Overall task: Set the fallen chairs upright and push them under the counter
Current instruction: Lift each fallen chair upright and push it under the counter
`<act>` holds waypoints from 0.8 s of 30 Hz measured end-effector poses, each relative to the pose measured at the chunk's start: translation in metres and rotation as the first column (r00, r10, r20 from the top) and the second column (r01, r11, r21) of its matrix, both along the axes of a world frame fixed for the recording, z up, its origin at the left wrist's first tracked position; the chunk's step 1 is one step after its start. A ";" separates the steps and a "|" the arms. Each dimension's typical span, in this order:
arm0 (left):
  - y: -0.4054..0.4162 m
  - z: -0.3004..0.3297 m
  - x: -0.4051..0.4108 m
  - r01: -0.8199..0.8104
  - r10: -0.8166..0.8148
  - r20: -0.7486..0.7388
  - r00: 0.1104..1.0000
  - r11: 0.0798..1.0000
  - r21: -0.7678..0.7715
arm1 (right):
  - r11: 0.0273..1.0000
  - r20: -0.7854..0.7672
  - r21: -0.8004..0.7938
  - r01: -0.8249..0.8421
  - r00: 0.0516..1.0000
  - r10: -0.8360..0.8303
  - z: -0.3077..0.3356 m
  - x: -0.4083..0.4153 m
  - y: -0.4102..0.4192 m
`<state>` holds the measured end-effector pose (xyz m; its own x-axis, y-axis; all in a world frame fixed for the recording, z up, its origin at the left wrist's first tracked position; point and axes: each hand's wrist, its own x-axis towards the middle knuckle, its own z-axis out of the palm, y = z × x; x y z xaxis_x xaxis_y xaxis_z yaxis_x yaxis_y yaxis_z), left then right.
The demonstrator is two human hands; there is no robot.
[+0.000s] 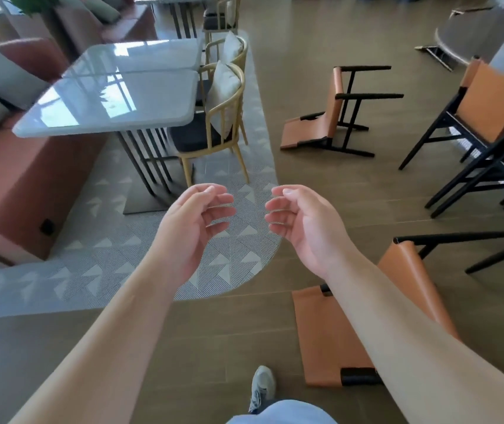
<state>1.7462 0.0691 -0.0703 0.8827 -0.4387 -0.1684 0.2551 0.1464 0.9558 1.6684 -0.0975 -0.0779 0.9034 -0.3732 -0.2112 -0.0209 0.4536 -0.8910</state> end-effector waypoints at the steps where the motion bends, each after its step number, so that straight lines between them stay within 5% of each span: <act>1: -0.009 0.001 0.012 0.010 -0.010 0.004 1.000 1.000 -0.010 | 1.000 -0.001 -0.007 0.005 1.000 -0.005 -0.001 0.008 -0.008; 16: -0.172 -0.009 0.104 0.376 -0.376 0.012 0.926 0.926 -0.005 | 0.931 -0.056 -0.042 0.363 0.929 -0.365 -0.003 0.031 -0.119; 24: -0.249 -0.025 0.156 0.616 -0.616 -0.008 0.788 0.788 -0.014 | 0.819 -0.067 -0.036 0.573 0.816 -0.574 -0.012 0.062 -0.158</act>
<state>1.9017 -0.1797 -0.0955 0.4228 -0.8902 -0.1697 0.3055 -0.0363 0.9515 1.7301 -0.2554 -0.0902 0.5071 -0.8225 -0.2575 0.1756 0.3911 -0.9034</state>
